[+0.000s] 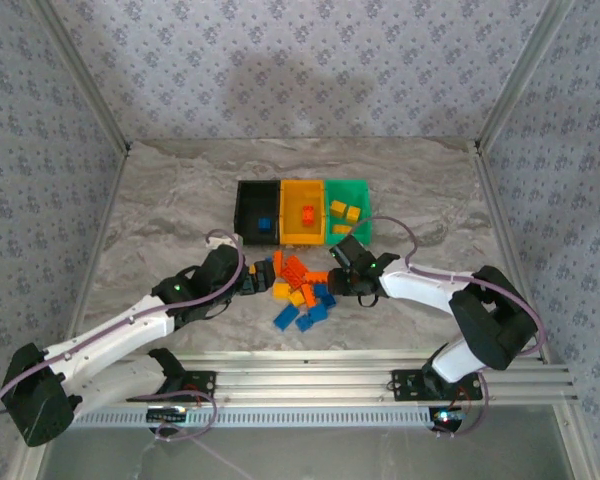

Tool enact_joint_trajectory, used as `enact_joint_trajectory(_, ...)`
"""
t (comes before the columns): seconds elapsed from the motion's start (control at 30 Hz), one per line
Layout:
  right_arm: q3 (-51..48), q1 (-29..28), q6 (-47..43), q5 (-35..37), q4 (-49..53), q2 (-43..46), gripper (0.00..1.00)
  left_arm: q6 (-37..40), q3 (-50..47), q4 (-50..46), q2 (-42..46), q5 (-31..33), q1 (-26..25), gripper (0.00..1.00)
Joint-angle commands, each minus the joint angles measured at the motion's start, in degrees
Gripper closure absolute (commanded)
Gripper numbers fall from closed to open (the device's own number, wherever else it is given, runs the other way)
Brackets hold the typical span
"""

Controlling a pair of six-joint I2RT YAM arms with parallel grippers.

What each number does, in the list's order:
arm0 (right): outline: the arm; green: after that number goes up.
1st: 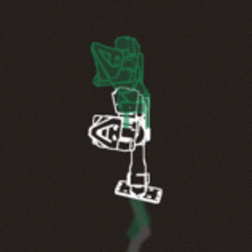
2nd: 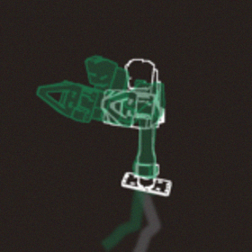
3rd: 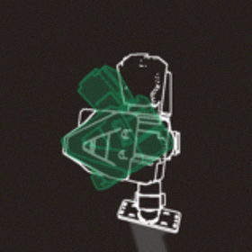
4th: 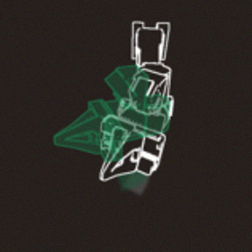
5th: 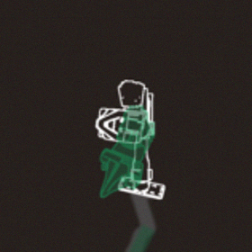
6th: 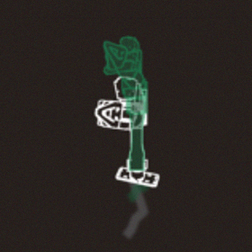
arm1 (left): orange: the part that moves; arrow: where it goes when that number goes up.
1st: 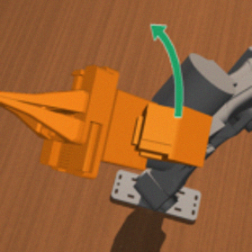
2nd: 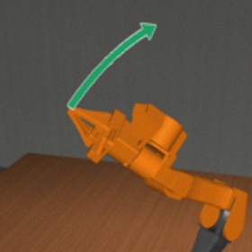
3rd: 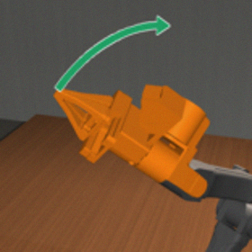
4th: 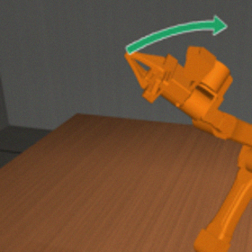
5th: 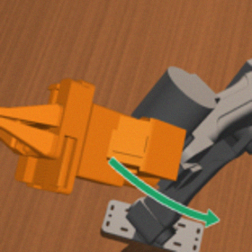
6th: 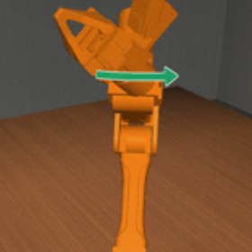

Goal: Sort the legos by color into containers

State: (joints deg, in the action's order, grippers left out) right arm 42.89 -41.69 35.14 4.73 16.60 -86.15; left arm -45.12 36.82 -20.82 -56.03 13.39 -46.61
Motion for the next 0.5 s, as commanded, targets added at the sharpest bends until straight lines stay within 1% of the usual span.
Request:
enact_joint_trajectory(0.0,-0.63,0.30,0.32,0.37,0.44,0.32,0.54,-0.36,0.01,-0.58,0.44,1.29,0.55,0.00)
enact_joint_trajectory(0.07,-0.51,0.32,0.03,0.09,0.55,1.22,0.60,-0.37,-0.17,-0.79,0.65,1.55,0.85,0.00)
enact_joint_trajectory(0.13,0.23,0.10,-0.62,0.12,1.48,2.68,0.64,-0.28,-0.43,-1.18,1.00,2.10,1.10,0.00)
enact_joint_trajectory(0.27,5.26,-2.36,-2.77,1.12,4.43,5.14,0.68,-0.68,-2.30,-2.25,3.21,4.66,1.94,0.00)
enact_joint_trajectory(0.33,9.66,-3.67,-3.65,0.56,5.06,3.87,0.68,-0.97,-3.48,-2.51,4.79,4.78,3.14,0.00)
enact_joint_trajectory(0.47,20.45,-4.61,-5.77,-0.50,4.65,-2.97,0.68,-1.46,-6.06,-3.49,7.78,3.39,5.72,0.00)
